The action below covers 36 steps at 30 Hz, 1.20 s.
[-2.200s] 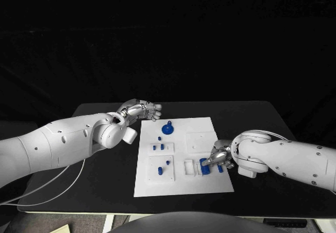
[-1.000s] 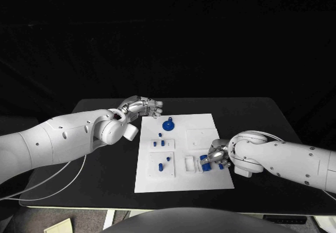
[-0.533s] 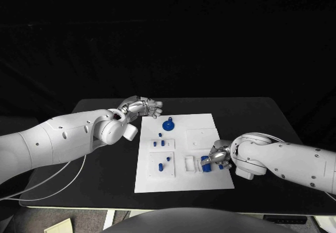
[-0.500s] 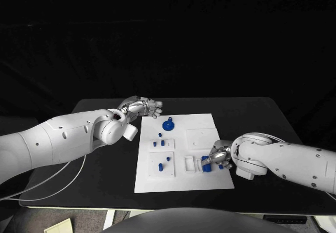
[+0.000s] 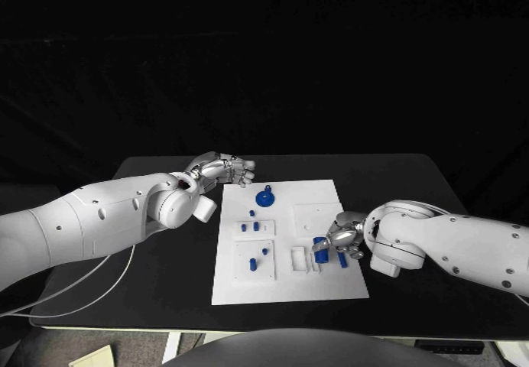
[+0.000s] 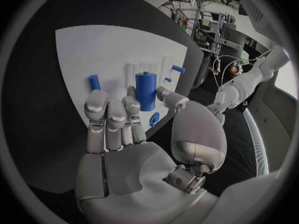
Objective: Assemble the parts on the task board
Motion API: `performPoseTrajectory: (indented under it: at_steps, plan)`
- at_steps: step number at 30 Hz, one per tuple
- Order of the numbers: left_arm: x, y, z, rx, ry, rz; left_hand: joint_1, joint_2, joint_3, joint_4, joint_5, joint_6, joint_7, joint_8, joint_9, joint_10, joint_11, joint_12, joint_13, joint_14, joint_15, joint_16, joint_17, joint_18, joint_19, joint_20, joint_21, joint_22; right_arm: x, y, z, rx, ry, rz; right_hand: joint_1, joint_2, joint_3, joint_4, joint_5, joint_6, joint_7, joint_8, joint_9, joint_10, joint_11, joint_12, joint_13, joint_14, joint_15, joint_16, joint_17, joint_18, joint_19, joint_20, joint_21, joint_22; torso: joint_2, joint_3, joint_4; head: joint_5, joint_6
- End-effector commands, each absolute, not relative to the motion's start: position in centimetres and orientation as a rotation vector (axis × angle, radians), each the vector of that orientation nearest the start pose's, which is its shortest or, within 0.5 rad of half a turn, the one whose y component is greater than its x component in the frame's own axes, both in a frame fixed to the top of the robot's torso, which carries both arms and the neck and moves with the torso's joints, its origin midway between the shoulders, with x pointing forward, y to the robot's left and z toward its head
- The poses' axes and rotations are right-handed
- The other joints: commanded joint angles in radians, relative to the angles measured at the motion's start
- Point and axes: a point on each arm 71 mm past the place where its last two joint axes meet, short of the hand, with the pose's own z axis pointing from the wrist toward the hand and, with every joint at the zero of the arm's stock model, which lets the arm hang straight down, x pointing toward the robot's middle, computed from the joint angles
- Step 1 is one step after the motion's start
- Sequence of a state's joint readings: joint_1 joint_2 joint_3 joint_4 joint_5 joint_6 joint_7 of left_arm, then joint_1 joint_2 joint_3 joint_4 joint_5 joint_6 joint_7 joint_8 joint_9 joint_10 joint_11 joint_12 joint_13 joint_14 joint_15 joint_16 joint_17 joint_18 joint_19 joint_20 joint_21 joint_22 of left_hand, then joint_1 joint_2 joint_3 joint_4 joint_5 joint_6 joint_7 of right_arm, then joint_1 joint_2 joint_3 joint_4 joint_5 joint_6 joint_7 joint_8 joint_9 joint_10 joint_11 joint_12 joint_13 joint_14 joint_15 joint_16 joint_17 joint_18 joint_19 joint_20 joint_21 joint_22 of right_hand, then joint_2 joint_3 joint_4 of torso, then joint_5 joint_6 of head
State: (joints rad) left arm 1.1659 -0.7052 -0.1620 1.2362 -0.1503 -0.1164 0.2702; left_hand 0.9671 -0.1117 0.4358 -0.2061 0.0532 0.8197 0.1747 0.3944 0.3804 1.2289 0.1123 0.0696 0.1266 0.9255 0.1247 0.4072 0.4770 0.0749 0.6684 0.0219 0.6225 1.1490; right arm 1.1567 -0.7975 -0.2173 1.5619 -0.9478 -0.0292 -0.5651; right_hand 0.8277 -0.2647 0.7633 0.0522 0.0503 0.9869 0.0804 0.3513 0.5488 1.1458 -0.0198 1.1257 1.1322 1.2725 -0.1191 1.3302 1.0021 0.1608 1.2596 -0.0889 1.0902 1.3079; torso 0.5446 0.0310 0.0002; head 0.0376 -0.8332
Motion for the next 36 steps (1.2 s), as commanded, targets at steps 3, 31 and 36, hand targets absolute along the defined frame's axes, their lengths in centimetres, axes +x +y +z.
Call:
performPoseTrajectory:
  at_steps: [3, 31, 36]
  plan:
    - [50.8, 21.3, -26.1, -1.028, 1.768, -1.4, 0.002, 0.008, 0.001, -0.007, -0.001, -0.005, -0.002, 0.001, -0.001, -0.007, 0.002, 0.003, -0.001, 0.002, 0.004, -0.006, 0.001, 0.011, 0.001, 0.007, -0.007, 0.001, 42.0, -18.1, -30.2, 0.325, 2.525, 0.433, -0.014, 0.001, -0.002, -0.004, 0.005, 0.016, 0.009, -0.002, -0.001, 0.007, -0.002, -0.005, 0.0, 0.005, -0.006, -0.005, 0.003, 0.101, -0.002, 0.008, 0.005, 0.013, 0.001, -0.0005, 0.0021, 0.001, -0.001]
    - [50.7, 21.3, -26.0, -1.029, 1.77, -1.402, 0.004, 0.008, 0.0, -0.01, -0.001, -0.005, -0.002, 0.002, -0.001, -0.007, 0.002, 0.003, -0.002, 0.002, 0.004, -0.007, 0.002, 0.01, 0.001, 0.007, -0.008, 0.002, 42.6, -16.2, -32.0, 0.203, 2.561, 0.376, -0.031, 0.005, -0.006, -0.004, 0.002, 0.013, 0.01, -0.009, -0.001, 0.003, -0.001, -0.011, 0.001, -0.003, -0.005, -0.015, -0.001, 0.101, -0.007, 0.01, 0.006, 0.013, 0.003, 0.0008, 0.0003, 0.015, -0.01]
    - [50.7, 21.4, -26.0, -1.03, 1.77, -1.401, 0.004, 0.008, 0.0, -0.01, -0.001, -0.005, -0.002, 0.002, -0.001, -0.007, 0.002, 0.003, -0.002, 0.002, 0.004, -0.008, 0.003, 0.01, 0.001, 0.007, -0.008, 0.003, 42.5, -16.1, -32.2, 0.201, 2.569, 0.375, -0.033, 0.004, -0.007, -0.005, 0.002, 0.013, 0.01, -0.01, -0.001, 0.003, 0.0, -0.012, 0.001, -0.003, -0.005, -0.016, 0.0, 0.101, -0.007, 0.01, 0.006, 0.013, 0.003, 0.0006, -0.0002, 0.023, -0.014]
